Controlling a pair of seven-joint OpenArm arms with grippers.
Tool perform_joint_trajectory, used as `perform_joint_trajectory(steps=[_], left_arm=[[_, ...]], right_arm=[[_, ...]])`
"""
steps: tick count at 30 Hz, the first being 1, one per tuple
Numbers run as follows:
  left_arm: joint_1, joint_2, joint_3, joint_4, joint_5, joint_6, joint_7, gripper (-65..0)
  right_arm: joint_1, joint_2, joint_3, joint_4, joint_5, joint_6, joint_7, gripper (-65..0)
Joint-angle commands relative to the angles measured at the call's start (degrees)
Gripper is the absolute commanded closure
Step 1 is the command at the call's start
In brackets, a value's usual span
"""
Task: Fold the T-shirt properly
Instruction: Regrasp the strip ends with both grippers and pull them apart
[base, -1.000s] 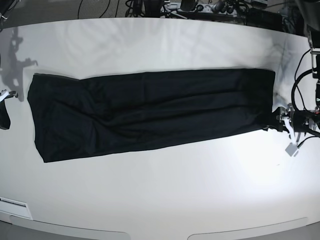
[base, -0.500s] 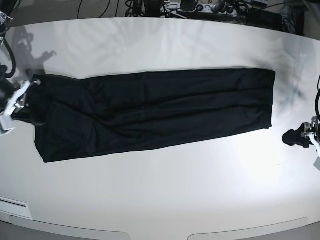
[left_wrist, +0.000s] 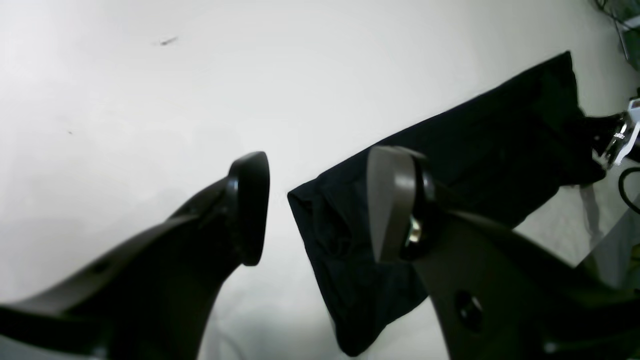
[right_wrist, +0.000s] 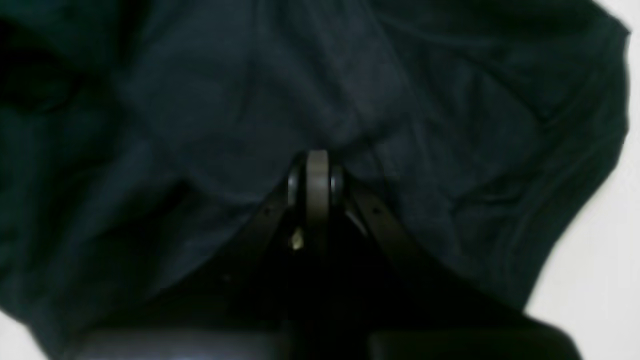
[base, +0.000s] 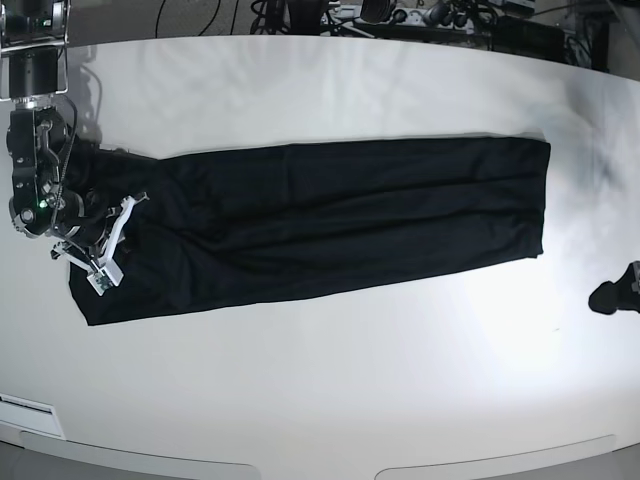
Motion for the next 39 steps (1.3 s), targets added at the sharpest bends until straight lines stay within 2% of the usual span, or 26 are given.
perform_joint_trajectory(steps=[1,2,6,9,11,12,14,19,20,22,24,26,33,39], left_arm=[[-0.68,-1.40,-0.52,0.66,-1.90,-0.13,-0.13,-33.4],[-0.04,-1.31,-0.52,0.66,-2.51,-0.15,-0.15,-33.4],[2.51,-0.26,-0.52,0.66,-2.67,-0.17,-0.17,-33.4],[4.50,1.33,-0.52,0.66,-2.67,-0.39,-0.17,-33.4],[6.40,2.21,-0.52,0.66,-2.71,-0.39,-0.20,-33.4],[7.43,2.71,-0.52,0.66,-2.71,-0.37,-0.20,-33.4],[9.64,3.67,-0.52,0.66,-3.89,-0.37,-0.17,-33.4],[11.21,7.54,-0.55,0.68,-3.99,-1.25,0.92,-33.4],[11.08,8.31,-0.55,0.81,-3.99,-1.27,0.92,-33.4],[11.08,9.77,-0.55,0.87,-3.99,-1.25,0.92,-33.4],[11.10,11.34,-0.55,0.90,-3.99,-1.25,0.94,-34.7],[11.10,13.11,-0.55,0.87,-3.99,-1.25,1.27,-34.8],[11.13,19.32,-0.46,0.87,-3.99,-1.27,1.33,-34.8],[11.15,23.50,-0.44,0.87,-3.34,-1.25,1.07,-34.8]], right_arm=[[1.64,1.07,0.20,-1.62,-0.57,-0.85,-1.16,0.0],[2.12,1.11,0.22,-3.48,-0.59,-2.71,-2.91,0.0],[1.95,1.42,0.74,-5.31,-2.71,-13.90,-10.73,0.0],[0.70,1.22,1.97,-4.42,-6.10,-21.62,-11.43,0.0],[-0.85,0.68,3.52,-3.41,-11.06,-25.38,-12.48,0.0],[-1.81,0.39,4.55,-2.78,-12.26,-25.83,-13.35,0.0],[-3.85,0.09,6.51,-1.22,-12.31,-25.75,-14.88,0.0],[-5.38,0.17,11.02,2.91,-12.11,-26.29,-14.78,0.0],[-5.35,0.15,12.24,4.24,-12.11,-26.38,-14.75,-1.9],[-5.42,0.17,15.04,7.23,-12.09,-26.12,-14.84,-14.0],[-5.40,0.15,17.94,9.75,-11.82,-24.39,-14.73,-25.3],[-5.40,0.17,20.68,11.76,-10.10,-21.81,-14.60,-31.7],[-5.25,0.22,27.17,13.73,-8.87,-16.61,-14.58,-31.9],[-5.25,1.62,29.75,13.73,-7.39,-16.44,-14.82,-31.9]])
